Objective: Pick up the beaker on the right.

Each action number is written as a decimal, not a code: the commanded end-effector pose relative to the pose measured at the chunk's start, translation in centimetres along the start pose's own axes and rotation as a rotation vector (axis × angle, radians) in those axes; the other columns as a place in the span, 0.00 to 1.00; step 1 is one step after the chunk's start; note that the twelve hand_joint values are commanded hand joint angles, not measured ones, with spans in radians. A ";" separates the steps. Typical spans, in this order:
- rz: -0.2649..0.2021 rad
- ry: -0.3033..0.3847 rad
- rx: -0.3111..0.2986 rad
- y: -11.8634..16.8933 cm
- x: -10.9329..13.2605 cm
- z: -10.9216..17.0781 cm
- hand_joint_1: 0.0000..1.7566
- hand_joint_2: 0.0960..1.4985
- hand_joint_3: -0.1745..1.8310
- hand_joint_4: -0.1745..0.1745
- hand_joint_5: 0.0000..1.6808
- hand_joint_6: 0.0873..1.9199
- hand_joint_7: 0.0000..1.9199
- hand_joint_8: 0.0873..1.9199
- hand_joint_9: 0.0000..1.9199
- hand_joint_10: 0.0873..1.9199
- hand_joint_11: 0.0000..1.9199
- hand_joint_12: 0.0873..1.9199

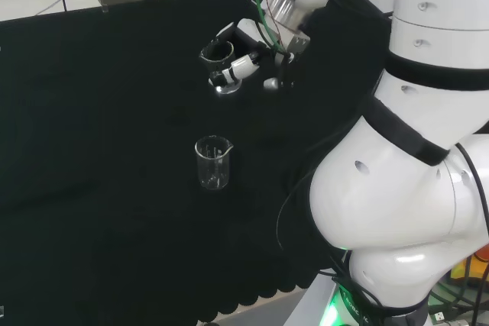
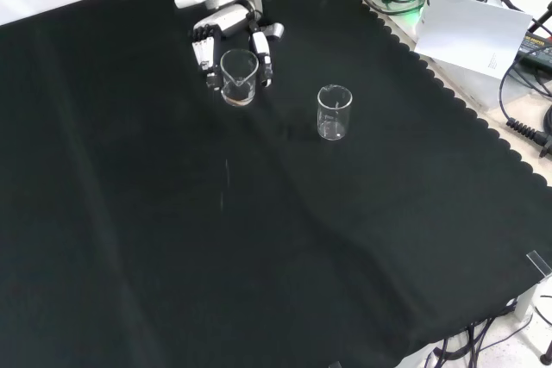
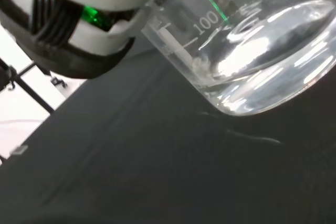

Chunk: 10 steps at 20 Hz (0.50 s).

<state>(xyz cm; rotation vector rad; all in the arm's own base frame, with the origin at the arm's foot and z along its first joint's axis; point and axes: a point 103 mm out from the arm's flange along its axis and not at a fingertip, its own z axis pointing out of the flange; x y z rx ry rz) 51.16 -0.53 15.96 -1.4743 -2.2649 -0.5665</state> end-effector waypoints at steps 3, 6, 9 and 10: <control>0.037 -0.067 0.113 -4.6 2.5 -2.6 0.75 0.40 0.39 0.00 0.80 0.21 0.73 0.19 0.90 0.00 0.74 0.31; 0.042 -0.083 0.137 -5.3 2.9 -3.2 0.75 0.40 0.39 0.00 0.80 0.22 0.73 0.20 0.90 0.00 0.74 0.31; 0.042 -0.101 0.165 -5.9 3.3 -3.6 0.75 0.40 0.39 0.00 0.80 0.22 0.73 0.20 0.90 0.00 0.74 0.31; 0.040 -0.106 0.174 -6.1 3.4 -3.8 0.75 0.39 0.40 0.00 0.80 0.23 0.73 0.20 0.91 0.00 0.74 0.31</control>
